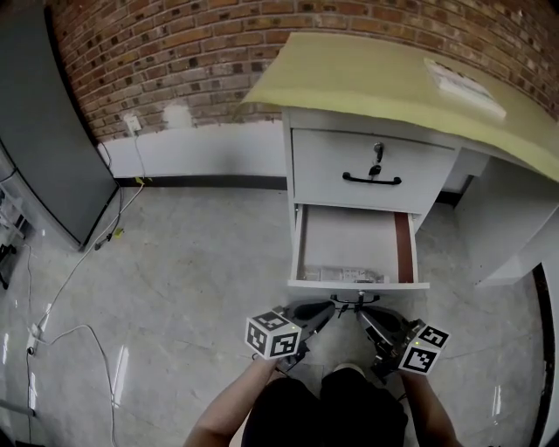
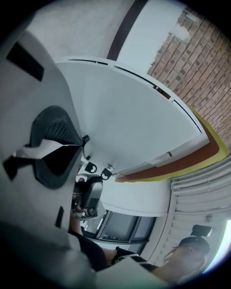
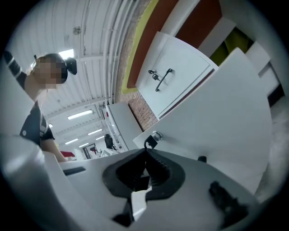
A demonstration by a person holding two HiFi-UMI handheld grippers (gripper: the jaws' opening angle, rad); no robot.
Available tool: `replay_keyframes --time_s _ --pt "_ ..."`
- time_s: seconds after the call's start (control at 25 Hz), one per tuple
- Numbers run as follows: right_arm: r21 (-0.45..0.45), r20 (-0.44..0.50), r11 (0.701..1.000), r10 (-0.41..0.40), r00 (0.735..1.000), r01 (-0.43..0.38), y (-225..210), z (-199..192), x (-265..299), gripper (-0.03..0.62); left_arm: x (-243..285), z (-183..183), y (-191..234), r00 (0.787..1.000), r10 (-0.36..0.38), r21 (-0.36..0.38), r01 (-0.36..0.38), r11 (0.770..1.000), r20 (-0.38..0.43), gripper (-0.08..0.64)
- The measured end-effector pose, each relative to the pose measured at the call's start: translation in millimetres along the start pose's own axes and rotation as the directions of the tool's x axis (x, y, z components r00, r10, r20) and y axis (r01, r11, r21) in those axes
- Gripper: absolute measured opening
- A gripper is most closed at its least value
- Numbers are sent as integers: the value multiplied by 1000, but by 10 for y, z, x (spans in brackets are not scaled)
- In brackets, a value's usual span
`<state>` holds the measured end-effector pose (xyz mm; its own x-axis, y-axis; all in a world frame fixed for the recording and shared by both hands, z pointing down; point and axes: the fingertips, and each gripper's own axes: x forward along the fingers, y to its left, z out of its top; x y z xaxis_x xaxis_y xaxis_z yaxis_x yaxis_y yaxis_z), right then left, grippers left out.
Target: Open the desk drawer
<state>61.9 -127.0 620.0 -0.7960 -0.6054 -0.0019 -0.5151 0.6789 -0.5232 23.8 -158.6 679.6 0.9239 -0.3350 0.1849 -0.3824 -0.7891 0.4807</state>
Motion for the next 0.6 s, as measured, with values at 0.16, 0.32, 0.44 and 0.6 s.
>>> replay_keyframes --time_s 0.16,0.32,0.44,0.6 --pt "-80 12 997 16 1000 -15 94 136 -22 13 -33 14 -45 1000 -10 25 10 1000 -7 15" --pt "-106 37 994 7 999 -4 156 365 -66 12 -136 169 -235 998 -26 31 25 999 48 11" --pt "-107 41 993 -49 998 53 205 572 -81 12 -269 404 -367 994 23 24 -26 999 109 11" --pt "-182 26 974 -134 991 137 324 870 -112 14 -411 815 -568 983 93 74 -106 992 160 11"
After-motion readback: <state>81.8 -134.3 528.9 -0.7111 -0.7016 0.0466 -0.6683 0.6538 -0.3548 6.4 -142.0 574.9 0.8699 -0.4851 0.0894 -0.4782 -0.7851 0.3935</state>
